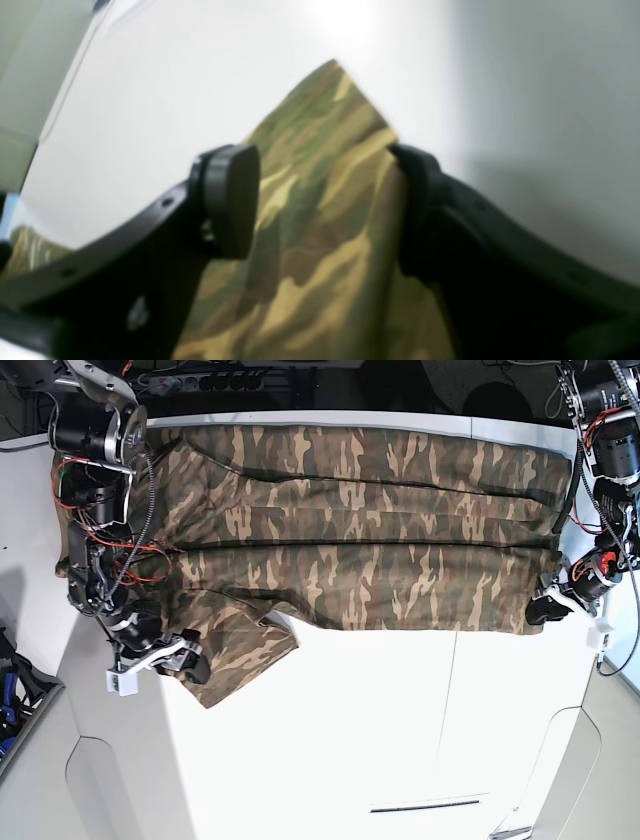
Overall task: Fold the T-shirt properly
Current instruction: 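Regrasp the folded edge and lift it toward the collar edge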
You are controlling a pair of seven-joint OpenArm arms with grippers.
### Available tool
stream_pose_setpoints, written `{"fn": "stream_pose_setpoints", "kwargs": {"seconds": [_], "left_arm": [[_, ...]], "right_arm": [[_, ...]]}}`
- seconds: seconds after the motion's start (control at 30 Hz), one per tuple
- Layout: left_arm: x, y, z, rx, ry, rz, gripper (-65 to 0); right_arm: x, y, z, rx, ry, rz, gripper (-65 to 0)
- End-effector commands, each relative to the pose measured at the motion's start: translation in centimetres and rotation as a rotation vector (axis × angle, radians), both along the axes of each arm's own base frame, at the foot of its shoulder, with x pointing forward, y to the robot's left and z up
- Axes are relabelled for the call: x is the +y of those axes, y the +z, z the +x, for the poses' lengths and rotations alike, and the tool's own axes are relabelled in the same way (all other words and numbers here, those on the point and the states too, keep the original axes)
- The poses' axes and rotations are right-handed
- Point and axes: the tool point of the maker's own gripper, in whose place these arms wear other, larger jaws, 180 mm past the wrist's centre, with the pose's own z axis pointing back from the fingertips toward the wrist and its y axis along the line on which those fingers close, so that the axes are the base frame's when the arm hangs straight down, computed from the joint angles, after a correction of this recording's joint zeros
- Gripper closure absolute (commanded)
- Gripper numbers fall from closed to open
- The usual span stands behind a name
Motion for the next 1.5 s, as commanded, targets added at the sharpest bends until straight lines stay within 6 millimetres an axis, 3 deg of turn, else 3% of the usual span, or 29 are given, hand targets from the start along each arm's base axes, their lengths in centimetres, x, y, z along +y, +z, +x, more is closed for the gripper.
{"fn": "stream_pose_setpoints", "kwargs": {"seconds": [0.0, 0.17, 0.2, 0.4, 0.6, 0.9, 1.1, 1.27, 1.47], "left_arm": [[0.8, 2.1, 1.2, -0.063, -0.005, 0.013, -15.4], [0.8, 2.2, 1.3, -0.064, -0.006, 0.014, 0.0], [0.8, 2.2, 1.3, -0.058, -0.008, 0.014, 0.0], [0.5, 2.5, 1.0, -0.044, -0.042, 0.009, 0.0], [-2.1, 4.1, 0.2, 0.009, -0.15, -0.02, 0.0], [-2.6, 6.1, -4.0, 0.022, -0.29, 0.128, 0.0], [-2.7, 7.8, -5.4, 0.003, -0.334, 0.201, 0.0], [-2.6, 8.1, -6.5, 0.028, -0.354, 0.236, 0.0], [-3.9, 7.8, -8.1, 0.044, -0.404, 0.255, 0.0]], "right_arm": [[0.1, 0.1, 0.2, 0.013, 0.024, -0.032, -36.0], [0.6, 0.0, 0.1, 0.013, 0.056, -0.053, -2.7], [0.6, 0.0, 0.0, 0.015, 0.059, -0.055, 0.0], [0.9, 0.7, -0.2, 0.051, 0.11, -0.082, 0.0], [0.7, 4.0, -0.6, 0.024, 0.159, -0.076, 0.0], [0.1, 6.7, -6.6, -0.058, 0.217, -0.107, 0.0], [-1.2, 8.5, -10.9, -0.094, 0.241, -0.145, 0.0], [-2.2, 10.2, -13.3, -0.101, 0.227, -0.137, 0.0], [-3.8, 11.1, -16.2, -0.078, 0.196, -0.082, 0.0]]}}
